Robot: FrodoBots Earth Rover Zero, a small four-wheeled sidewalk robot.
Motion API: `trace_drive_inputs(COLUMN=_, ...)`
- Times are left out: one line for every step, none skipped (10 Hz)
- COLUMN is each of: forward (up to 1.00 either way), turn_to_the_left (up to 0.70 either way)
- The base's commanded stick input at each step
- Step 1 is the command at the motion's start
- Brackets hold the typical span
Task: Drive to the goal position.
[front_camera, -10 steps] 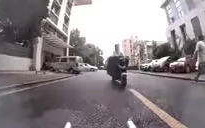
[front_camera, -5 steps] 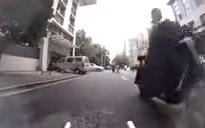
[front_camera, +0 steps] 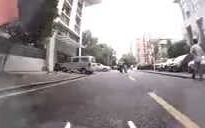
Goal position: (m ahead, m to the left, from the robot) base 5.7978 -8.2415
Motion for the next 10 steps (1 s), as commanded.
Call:
trace_drive_inputs(forward=0.45, turn_to_the_left=0.27)
trace_drive_inputs(forward=0.45, turn_to_the_left=0.27)
trace_drive_inputs(forward=0.45, turn_to_the_left=0.27)
trace_drive_inputs(forward=0.45, turn_to_the_left=0.27)
trace_drive_inputs(forward=0.45, turn_to_the_left=0.27)
trace_drive_inputs(forward=0.45, turn_to_the_left=0.27)
trace_drive_inputs(forward=0.45, turn_to_the_left=0.27)
trace_drive_inputs(forward=0.45, turn_to_the_left=0.27)
trace_drive_inputs(forward=0.45, turn_to_the_left=0.27)
trace_drive_inputs(forward=0.45, turn_to_the_left=0.27)
